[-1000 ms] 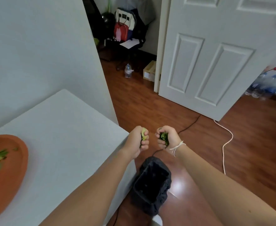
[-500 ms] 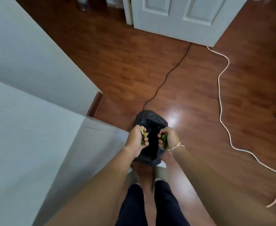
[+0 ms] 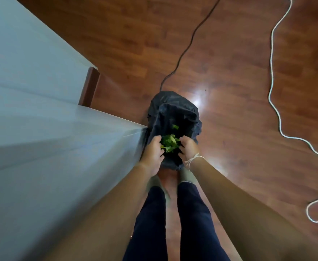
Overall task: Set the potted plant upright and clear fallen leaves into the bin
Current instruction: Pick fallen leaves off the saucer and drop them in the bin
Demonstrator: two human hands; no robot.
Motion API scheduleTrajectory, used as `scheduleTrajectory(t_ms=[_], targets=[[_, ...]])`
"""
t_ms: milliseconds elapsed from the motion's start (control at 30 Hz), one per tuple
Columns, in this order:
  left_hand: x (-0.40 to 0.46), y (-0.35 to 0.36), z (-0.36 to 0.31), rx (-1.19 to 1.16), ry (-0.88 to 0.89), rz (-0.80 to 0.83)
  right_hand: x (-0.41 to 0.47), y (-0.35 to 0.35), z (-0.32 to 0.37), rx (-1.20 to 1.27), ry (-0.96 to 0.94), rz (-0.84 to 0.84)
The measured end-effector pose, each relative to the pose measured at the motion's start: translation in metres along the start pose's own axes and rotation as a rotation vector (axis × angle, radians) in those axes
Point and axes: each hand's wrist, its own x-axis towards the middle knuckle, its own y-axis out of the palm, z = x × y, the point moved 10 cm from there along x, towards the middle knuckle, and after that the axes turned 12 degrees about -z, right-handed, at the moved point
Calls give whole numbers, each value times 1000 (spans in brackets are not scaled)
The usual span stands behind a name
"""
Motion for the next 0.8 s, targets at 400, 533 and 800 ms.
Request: scheduleTrajectory(t_ms=[400, 533, 800], targets=[[-38, 2, -42, -4, 80, -6, -17, -9, 24, -73, -38, 19], [-77, 5, -76, 26, 169, 6, -60, -11, 55, -104, -105, 39], [-195, 6, -167, 54, 413, -3, -189, -11, 169, -130, -382, 123]])
